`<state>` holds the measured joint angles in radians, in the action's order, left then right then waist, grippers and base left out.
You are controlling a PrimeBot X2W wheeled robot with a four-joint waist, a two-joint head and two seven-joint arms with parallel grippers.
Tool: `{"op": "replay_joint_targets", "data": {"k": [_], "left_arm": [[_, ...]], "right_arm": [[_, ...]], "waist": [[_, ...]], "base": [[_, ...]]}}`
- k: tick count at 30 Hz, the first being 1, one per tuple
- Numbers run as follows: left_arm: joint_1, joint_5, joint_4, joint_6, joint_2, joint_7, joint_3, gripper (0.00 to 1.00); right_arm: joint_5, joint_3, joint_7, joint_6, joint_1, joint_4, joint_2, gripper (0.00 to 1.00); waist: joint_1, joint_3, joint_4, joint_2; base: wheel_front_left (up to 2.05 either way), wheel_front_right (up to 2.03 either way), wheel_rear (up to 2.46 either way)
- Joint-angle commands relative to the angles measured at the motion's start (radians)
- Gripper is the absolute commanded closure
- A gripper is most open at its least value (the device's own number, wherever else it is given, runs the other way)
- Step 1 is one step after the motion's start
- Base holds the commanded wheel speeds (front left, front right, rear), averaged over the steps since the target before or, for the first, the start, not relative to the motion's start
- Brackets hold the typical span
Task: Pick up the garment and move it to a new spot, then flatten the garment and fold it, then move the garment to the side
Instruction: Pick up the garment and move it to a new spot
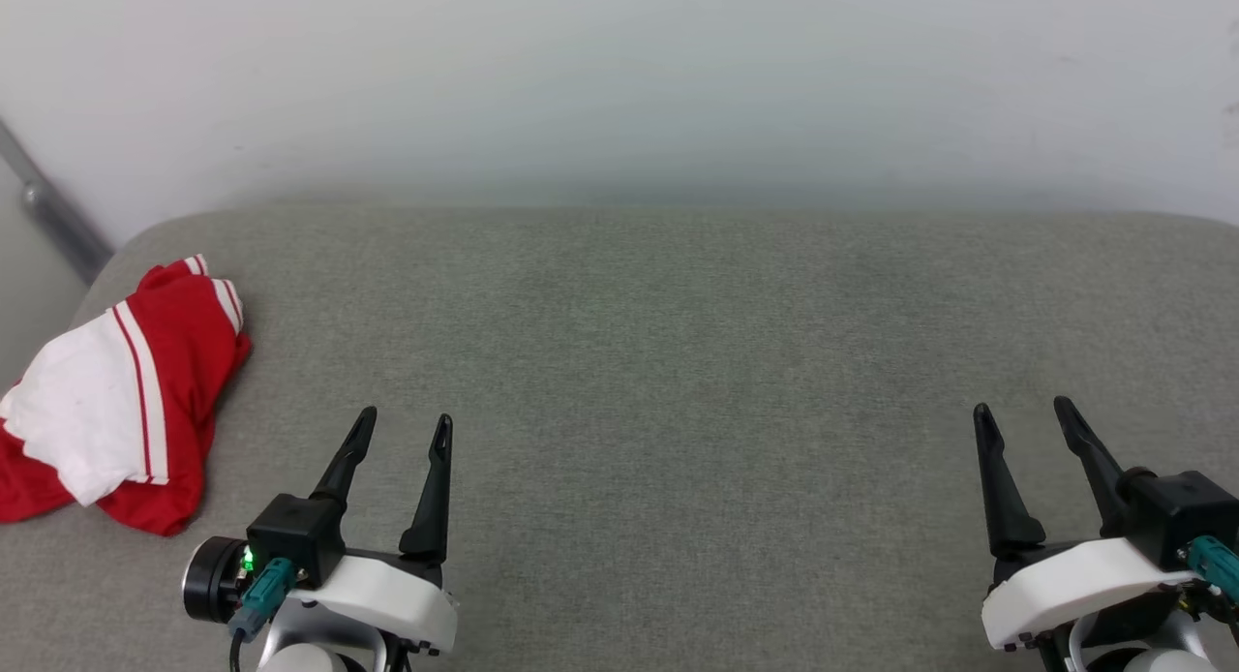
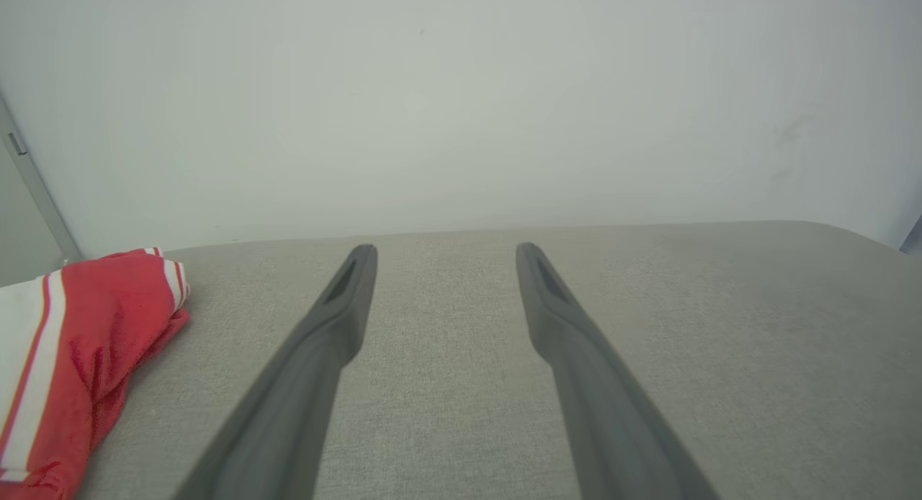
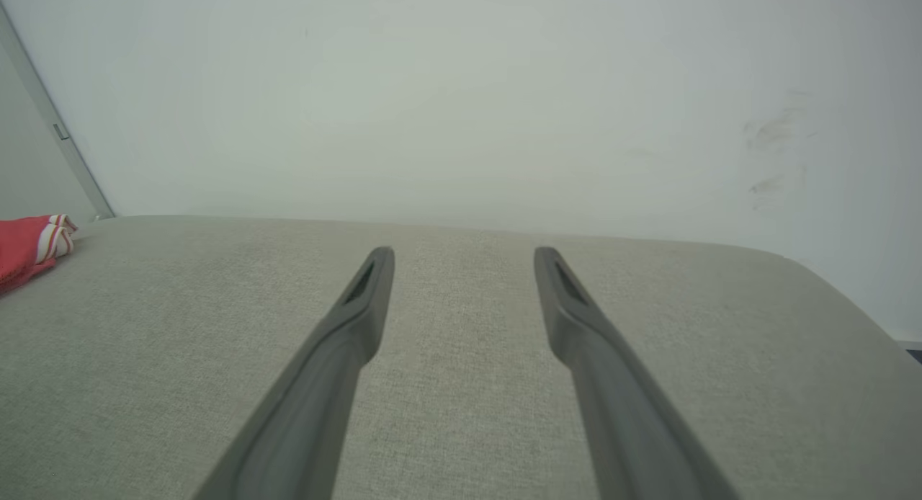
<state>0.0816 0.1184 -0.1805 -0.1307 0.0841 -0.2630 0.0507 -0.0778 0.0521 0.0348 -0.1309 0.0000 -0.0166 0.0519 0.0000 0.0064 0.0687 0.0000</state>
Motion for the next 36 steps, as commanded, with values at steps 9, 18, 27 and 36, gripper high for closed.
{"op": "replay_joint_targets", "data": {"k": [9, 18, 27, 36], "left_arm": [[0.015, -0.008, -0.008, 0.013, -0.009, -0.003, -0.046, 0.0], [0.005, -0.016, 0.0, 0.023, -0.012, -0.003, -0.098, 0.0], [-0.017, -0.022, 0.006, 0.025, -0.013, -0.003, -0.133, 0.0], [-0.019, -0.027, 0.021, 0.024, -0.014, -0.003, -0.163, 0.0]], "right_arm": [[0.03, -0.025, -0.017, 0.0, -0.006, -0.048, -0.003, 0.0], [0.035, -0.08, -0.019, 0.0, -0.017, -0.08, -0.002, 0.0], [0.042, -0.108, -0.028, 0.0, -0.015, -0.084, -0.002, 0.0], [0.051, -0.121, -0.029, 0.0, -0.03, -0.075, -0.002, 0.0]], "waist": [[0.0, 0.009, 0.14, 0.0], [0.0, 0.017, 0.295, 0.0], [0.0, 0.016, 0.427, 0.0], [0.0, 0.034, 0.461, 0.0]], "base": [[0.0, 0.0, 0.0], [0.0, 0.0, 0.0], [0.0, 0.0, 0.0], [0.0, 0.0, 0.0]]}}
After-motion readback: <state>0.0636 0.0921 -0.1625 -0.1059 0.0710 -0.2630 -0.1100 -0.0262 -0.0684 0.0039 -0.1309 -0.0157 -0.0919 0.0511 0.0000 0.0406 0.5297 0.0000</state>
